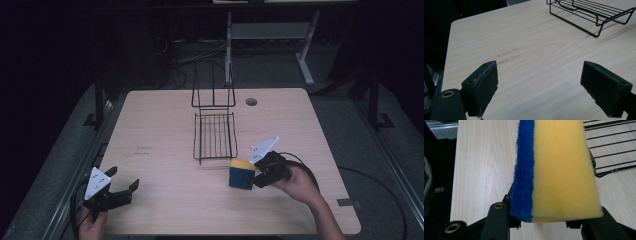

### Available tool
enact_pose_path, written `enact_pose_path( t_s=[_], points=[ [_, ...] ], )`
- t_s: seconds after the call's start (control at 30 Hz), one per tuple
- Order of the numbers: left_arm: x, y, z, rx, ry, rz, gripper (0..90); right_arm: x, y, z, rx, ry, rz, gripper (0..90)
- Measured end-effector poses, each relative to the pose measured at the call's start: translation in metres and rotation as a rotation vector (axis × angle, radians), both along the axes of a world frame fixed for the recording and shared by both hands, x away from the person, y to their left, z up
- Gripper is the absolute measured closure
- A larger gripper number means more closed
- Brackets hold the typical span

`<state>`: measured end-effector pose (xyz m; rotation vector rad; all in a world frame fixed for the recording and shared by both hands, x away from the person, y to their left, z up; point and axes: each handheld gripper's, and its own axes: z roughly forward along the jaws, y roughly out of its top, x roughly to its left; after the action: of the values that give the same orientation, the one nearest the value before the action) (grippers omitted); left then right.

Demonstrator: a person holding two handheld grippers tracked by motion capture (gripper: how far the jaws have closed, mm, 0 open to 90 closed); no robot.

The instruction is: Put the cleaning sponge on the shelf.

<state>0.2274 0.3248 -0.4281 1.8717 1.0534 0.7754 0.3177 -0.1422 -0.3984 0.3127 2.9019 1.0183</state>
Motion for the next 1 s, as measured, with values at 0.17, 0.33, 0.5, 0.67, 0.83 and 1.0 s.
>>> enact_pose_path(
  t_s=[0.17, 0.33, 0.5, 0.67, 0.83, 1.0],
  points=[
    [0.000, 0.000, 0.000, 0.001, 0.001, 0.001, 13.9, 0.000, -0.001, 0.000, 0.001, 0.000, -0.001, 56.7],
    [0.000, -0.001, 0.000, 0.004, 0.004, 0.000, 13.9, 0.000, -0.001, -0.003, -0.006, 0.012, -0.003, 56.7],
    [0.001, -0.001, -0.003, 0.006, 0.010, -0.006, 13.9, 0.000, 0.004, -0.017, -0.039, 0.040, 0.003, 56.5],
    [0.003, -0.007, -0.007, 0.024, 0.036, -0.032, 13.9, -0.003, 0.005, -0.025, 0.032, 0.050, 0.001, 56.9],
    [0.002, -0.010, -0.005, 0.022, 0.022, -0.039, 13.9, 0.000, 0.001, -0.015, 0.048, 0.018, -0.012, 57.1],
    [0.002, -0.009, -0.004, 0.025, 0.022, -0.034, 13.9, 0.010, -0.005, 0.004, 0.062, -0.003, -0.030, 57.1]
  ],
)
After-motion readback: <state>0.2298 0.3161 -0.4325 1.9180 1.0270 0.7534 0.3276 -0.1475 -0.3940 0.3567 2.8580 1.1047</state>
